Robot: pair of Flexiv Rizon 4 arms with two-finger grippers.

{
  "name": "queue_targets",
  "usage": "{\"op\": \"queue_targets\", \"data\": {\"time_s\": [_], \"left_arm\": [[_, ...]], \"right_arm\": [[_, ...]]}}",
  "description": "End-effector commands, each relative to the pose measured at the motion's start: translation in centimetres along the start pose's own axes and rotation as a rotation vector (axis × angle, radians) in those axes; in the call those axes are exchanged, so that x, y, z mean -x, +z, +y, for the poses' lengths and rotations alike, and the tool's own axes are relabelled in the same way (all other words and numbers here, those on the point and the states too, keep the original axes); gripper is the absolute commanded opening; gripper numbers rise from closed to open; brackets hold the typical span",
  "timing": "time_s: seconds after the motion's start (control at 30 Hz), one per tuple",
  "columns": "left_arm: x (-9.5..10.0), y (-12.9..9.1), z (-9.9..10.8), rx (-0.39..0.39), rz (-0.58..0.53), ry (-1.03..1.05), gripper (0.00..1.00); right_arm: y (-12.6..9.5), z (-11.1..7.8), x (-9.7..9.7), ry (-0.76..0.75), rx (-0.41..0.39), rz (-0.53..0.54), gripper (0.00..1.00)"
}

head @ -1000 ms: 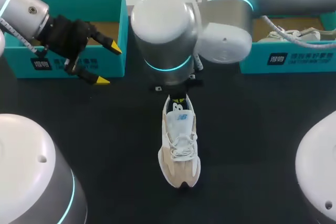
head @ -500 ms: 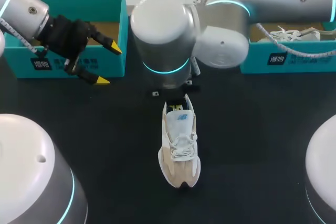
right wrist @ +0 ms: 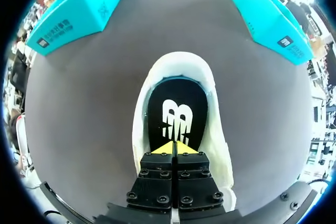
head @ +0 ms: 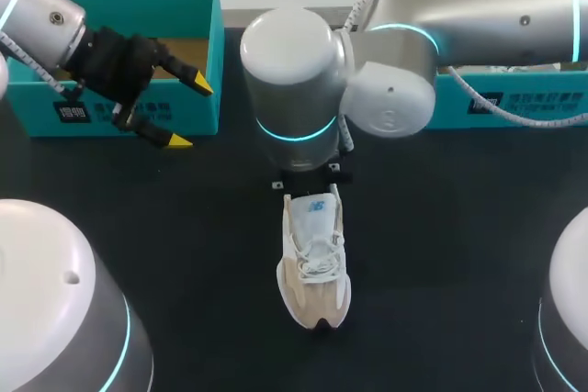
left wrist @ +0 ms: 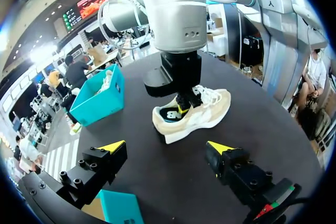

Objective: Take the shoe out of the shoebox, open the shoe tongue, remove and reinsert the insole, then place the shoe into the shoebox

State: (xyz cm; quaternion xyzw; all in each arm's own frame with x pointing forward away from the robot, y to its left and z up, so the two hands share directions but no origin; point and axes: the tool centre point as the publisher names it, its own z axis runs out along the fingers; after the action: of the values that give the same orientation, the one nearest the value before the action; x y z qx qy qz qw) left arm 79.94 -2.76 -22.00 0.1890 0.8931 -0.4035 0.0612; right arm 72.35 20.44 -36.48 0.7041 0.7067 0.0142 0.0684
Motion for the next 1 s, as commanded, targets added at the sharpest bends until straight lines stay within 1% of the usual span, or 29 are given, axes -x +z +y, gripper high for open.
{"op": "queue_targets", "data": {"time_s": [0.03,0.23,0.43,0.5,0.63,0.73,0.87,1.0], "left_arm": [[0.0,0.0,0.0,0.003,0.003,0.0,1.0],[0.0,0.0,0.0,0.003,0.003,0.0,1.0],[0.0,0.0,0.0,0.003,0.003,0.0,1.0],[0.0,0.0,0.0,0.003,0.003,0.0,1.0],[0.0,0.0,0.0,0.003,0.003,0.0,1.0],[0.0,0.0,0.0,0.003,0.003,0.0,1.0],[0.0,0.0,0.0,0.003,0.003,0.0,1.0],[0.0,0.0,0.0,0.003,0.003,0.0,1.0]], "right_arm": [[1.6,0.2,-0.3,-0.006,-0.018,0.009,0.0],[1.9,0.5,-0.3,-0.021,-0.027,0.005,0.0],[-0.1,1.8,0.5,-0.029,0.019,-0.018,0.0],[-0.2,2.5,0.8,-0.019,0.046,-0.033,0.0],[0.8,3.8,0.8,-0.003,0.086,-0.052,0.0],[1.8,4.2,0.4,-0.001,0.096,-0.051,0.0],[3.2,3.8,-0.2,-0.004,0.072,-0.035,0.0],[3.3,3.1,-0.5,-0.003,0.058,-0.027,0.0]]}}
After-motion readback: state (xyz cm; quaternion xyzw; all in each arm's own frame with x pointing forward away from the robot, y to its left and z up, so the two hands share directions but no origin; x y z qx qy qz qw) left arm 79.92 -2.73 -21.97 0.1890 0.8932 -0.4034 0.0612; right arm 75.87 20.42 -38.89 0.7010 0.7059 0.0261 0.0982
